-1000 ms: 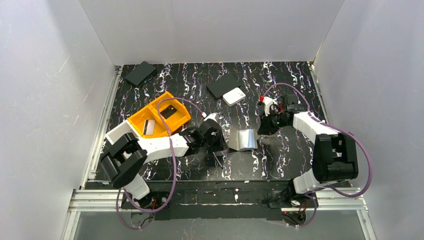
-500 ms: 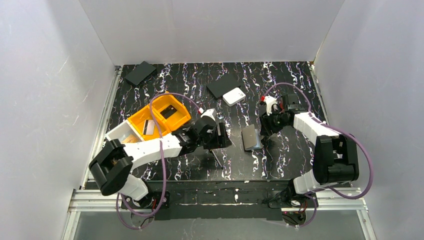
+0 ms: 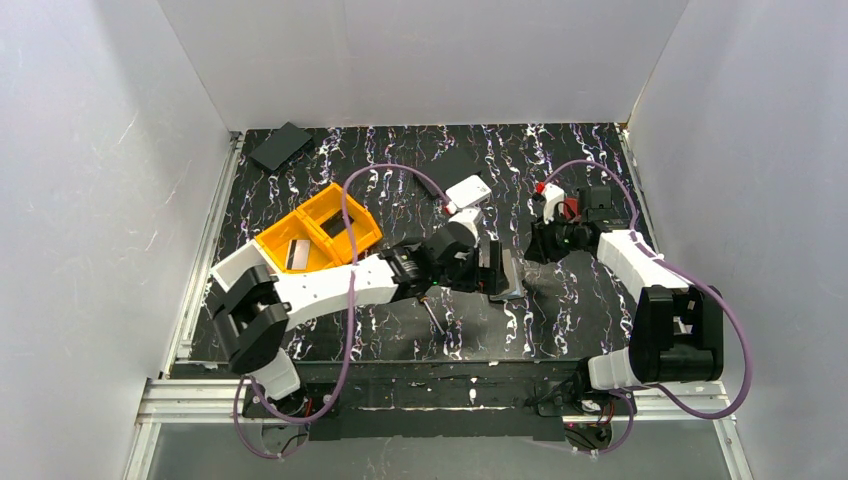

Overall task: Take the credit cards out of the card holder
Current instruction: Open the card holder at the center of the board.

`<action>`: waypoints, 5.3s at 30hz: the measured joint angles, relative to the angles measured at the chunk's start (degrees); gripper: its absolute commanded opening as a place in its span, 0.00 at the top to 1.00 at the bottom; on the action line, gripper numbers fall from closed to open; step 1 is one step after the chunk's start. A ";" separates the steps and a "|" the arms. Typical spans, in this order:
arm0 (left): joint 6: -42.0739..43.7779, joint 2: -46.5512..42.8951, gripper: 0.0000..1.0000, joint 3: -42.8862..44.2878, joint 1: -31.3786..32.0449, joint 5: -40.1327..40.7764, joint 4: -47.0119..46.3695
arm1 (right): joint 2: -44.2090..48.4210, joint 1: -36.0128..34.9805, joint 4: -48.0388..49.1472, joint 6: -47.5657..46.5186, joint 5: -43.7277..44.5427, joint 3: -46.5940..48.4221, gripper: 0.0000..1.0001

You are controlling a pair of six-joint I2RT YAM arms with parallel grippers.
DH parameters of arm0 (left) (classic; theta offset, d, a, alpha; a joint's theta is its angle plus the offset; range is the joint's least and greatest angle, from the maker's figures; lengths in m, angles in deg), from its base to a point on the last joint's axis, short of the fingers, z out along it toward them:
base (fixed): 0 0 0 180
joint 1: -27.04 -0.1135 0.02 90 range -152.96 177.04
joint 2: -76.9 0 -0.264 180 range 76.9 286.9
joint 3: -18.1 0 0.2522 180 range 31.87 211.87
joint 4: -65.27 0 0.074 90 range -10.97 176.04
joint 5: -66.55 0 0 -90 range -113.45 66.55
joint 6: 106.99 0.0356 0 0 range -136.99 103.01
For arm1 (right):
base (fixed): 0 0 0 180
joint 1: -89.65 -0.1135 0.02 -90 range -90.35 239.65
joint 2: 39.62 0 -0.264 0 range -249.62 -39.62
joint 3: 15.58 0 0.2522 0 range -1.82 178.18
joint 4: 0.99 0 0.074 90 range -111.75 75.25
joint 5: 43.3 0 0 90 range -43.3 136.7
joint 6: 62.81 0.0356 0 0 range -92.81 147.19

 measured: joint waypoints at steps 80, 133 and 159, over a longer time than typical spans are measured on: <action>-8.68 11.80 0.38 -3.72 -5.03 -3.41 -4.15 | -10.16 -8.39 -0.07 2.62 -2.82 0.17 0.89; -0.20 9.66 0.86 -4.02 -5.09 -2.84 -6.43 | -24.15 -20.83 -1.44 4.44 -9.09 11.50 0.93; -1.42 13.75 0.84 -6.36 -7.52 -1.36 -8.55 | -10.91 -14.10 -0.22 4.09 0.76 3.34 0.62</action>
